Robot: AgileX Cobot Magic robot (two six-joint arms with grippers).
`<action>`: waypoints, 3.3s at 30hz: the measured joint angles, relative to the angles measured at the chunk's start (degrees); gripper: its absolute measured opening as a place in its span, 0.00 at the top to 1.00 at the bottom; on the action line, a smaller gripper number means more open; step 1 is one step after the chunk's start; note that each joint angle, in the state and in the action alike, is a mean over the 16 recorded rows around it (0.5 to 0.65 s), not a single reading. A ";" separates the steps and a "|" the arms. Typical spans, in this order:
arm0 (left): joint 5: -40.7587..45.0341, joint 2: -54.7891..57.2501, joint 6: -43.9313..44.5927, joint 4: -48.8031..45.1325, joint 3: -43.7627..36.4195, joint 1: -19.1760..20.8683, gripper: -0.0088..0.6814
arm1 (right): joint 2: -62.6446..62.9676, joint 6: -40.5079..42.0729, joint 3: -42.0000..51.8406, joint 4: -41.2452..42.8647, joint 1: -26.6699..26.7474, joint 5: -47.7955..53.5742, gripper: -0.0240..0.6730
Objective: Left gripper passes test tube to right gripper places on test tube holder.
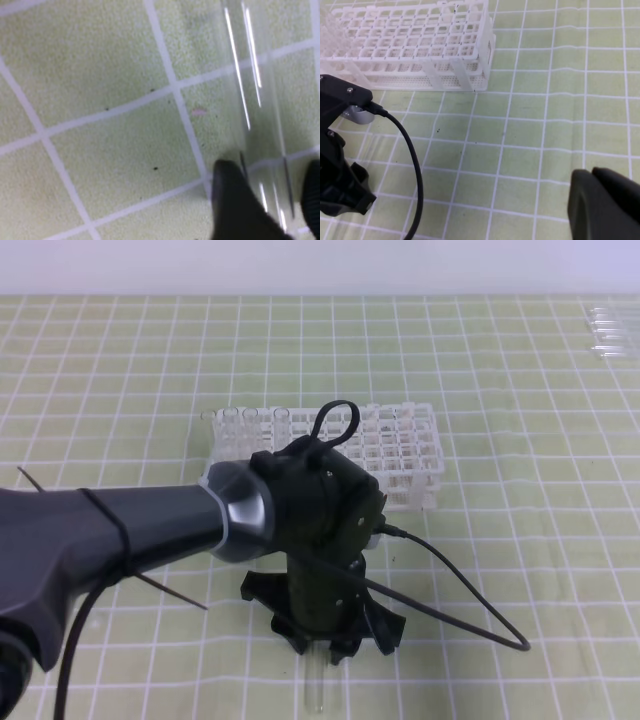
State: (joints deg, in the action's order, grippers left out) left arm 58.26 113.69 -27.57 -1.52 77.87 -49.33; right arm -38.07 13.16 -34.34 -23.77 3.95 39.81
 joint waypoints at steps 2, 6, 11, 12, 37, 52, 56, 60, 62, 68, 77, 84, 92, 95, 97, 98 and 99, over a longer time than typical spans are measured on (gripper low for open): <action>0.03 0.03 0.02 -0.06 0.04 0.00 0.64 | 0.00 0.00 0.00 0.00 0.00 0.00 0.99; 0.18 0.10 0.12 -0.30 0.12 0.00 0.73 | 0.00 0.00 0.00 0.00 0.00 0.00 0.99; 0.53 0.08 0.66 -0.58 0.15 -0.03 0.82 | 0.00 0.00 0.00 0.00 0.00 0.00 0.99; 0.64 0.04 0.78 -0.66 0.15 -0.03 0.83 | 0.00 0.00 0.00 0.00 0.00 0.00 0.99; -9.52 -24.33 3.34 -10.35 -8.87 -0.07 0.85 | -1.31 5.59 -2.17 -8.76 0.00 0.35 0.99; -44.37 -53.53 -25.29 -38.80 -43.75 1.90 0.88 | -11.68 17.89 -13.16 -22.90 2.83 -0.05 0.99; -52.39 -56.88 -35.26 -49.32 -48.68 3.99 0.90 | -13.81 20.38 -15.10 -24.99 7.25 -3.51 0.99; -58.89 -58.10 -41.73 -56.74 -50.80 6.44 0.91 | -14.88 22.29 -15.99 -25.03 13.68 -9.59 0.99; -61.03 -58.25 -42.79 -58.64 -51.05 7.58 0.91 | -15.09 23.25 -15.91 -24.58 17.50 -13.71 0.99; -66.47 -58.26 -43.12 -61.64 -51.24 9.96 0.92 | -15.28 26.91 -13.13 -23.16 29.47 -28.46 0.99; -71.50 -58.24 -40.29 -61.83 -51.24 10.72 0.92 | -16.55 30.30 -5.87 -21.26 46.99 -50.84 0.99; -74.41 -58.27 -38.43 -61.60 -51.24 10.73 0.92 | -19.65 28.35 -3.84 -20.79 55.82 -59.87 0.89; -76.37 -58.26 -36.24 -60.75 -51.24 10.73 0.91 | -23.30 23.19 -5.44 -20.55 58.34 -62.01 0.58; -77.11 -58.25 -33.74 -58.46 -51.24 10.72 0.90 | -24.07 20.67 -5.93 -19.27 58.44 -62.46 0.45; -77.91 -58.23 -31.24 -56.20 -51.24 10.71 0.88 | -24.41 18.38 -6.19 -17.57 58.58 -62.76 0.39; -78.44 -58.21 -29.81 -54.90 -51.24 10.70 0.87 | -24.54 16.99 -6.30 -16.47 58.65 -62.94 0.36; -79.02 -58.20 -28.30 -53.49 -51.25 10.70 0.86 | -24.65 15.57 -6.41 -15.25 58.73 -63.13 0.34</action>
State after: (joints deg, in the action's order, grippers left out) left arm -20.76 55.49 -55.88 -55.01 26.63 -38.64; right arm -62.72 28.74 -40.75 -39.02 62.68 -23.31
